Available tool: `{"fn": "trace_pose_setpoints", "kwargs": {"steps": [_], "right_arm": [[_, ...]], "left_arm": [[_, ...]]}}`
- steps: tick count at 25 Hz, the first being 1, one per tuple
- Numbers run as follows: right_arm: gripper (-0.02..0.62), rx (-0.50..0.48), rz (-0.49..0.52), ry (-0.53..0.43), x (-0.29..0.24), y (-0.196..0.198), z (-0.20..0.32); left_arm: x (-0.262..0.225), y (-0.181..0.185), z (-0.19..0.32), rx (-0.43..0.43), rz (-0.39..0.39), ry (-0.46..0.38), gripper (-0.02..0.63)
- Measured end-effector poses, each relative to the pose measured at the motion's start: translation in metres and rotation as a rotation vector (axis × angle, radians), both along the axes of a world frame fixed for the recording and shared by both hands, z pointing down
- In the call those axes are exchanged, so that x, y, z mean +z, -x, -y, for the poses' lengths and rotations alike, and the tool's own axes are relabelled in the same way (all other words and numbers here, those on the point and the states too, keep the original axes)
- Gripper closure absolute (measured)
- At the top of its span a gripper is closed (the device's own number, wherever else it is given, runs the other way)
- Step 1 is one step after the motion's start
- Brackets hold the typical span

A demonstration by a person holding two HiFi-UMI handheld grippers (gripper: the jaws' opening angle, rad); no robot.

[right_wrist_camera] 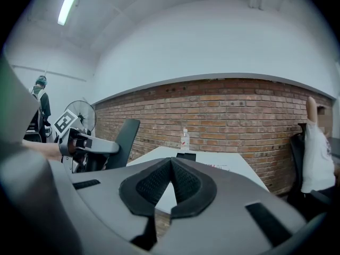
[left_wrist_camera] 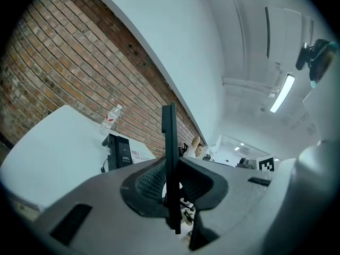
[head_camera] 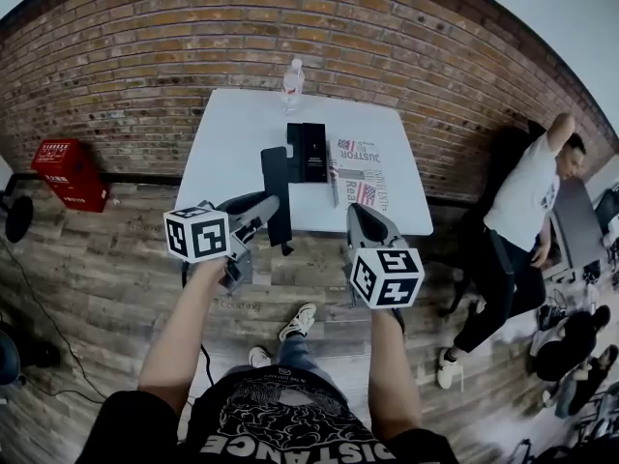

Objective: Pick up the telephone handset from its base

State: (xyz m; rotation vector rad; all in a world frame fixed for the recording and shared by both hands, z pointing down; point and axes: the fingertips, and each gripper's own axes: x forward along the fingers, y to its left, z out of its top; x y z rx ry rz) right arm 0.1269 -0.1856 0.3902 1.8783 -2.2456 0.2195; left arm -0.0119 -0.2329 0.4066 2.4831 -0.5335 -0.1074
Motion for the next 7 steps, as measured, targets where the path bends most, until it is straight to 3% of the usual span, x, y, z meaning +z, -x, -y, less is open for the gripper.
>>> {"fn": "trace_pose_setpoints", "kwargs": {"steps": [7], "right_arm": [[0.596,0.003,0.004,-0.005,-0.0018,-0.0031,0.0002]], "left_arm": [[-0.0004,-0.0036,0.0027,0.007,0.004,0.003,0.531]]}}
